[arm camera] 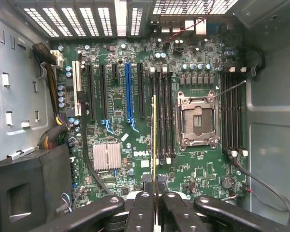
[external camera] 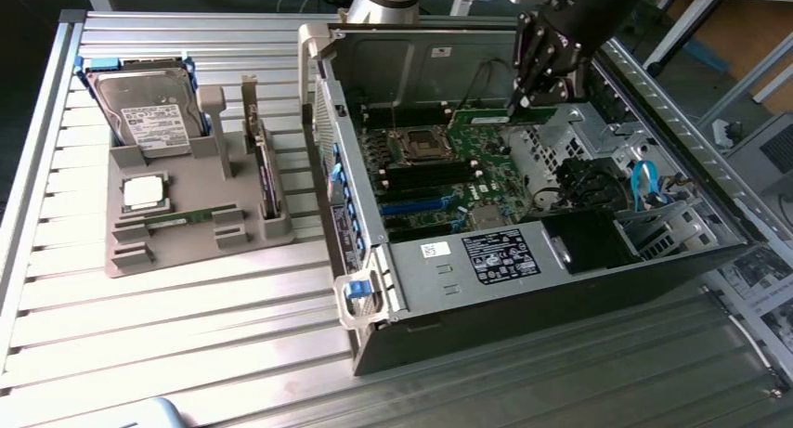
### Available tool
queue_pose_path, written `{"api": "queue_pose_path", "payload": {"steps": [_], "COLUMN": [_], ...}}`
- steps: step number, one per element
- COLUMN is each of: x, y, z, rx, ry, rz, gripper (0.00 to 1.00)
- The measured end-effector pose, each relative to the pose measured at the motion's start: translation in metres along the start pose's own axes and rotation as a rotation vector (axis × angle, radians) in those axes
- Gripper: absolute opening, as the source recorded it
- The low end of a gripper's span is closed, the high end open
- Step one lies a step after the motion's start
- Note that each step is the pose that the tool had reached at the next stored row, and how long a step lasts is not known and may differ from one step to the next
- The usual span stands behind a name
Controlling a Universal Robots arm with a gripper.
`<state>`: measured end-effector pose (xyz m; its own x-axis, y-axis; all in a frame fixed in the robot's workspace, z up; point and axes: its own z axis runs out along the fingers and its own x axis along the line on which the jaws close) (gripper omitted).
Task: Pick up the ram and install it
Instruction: 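Insert the ram into the slot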
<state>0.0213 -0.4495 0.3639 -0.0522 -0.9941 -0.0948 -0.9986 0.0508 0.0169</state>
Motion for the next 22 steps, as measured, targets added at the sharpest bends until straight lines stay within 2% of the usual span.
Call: {"api": "queue_pose_path", "payload": {"steps": [22], "x": [0.0008], "y": [-0.0001], "z": [0.0079], "rx": [0.0], "ry": [0.0], "rz": [0.0], "gripper": [0.12]}}
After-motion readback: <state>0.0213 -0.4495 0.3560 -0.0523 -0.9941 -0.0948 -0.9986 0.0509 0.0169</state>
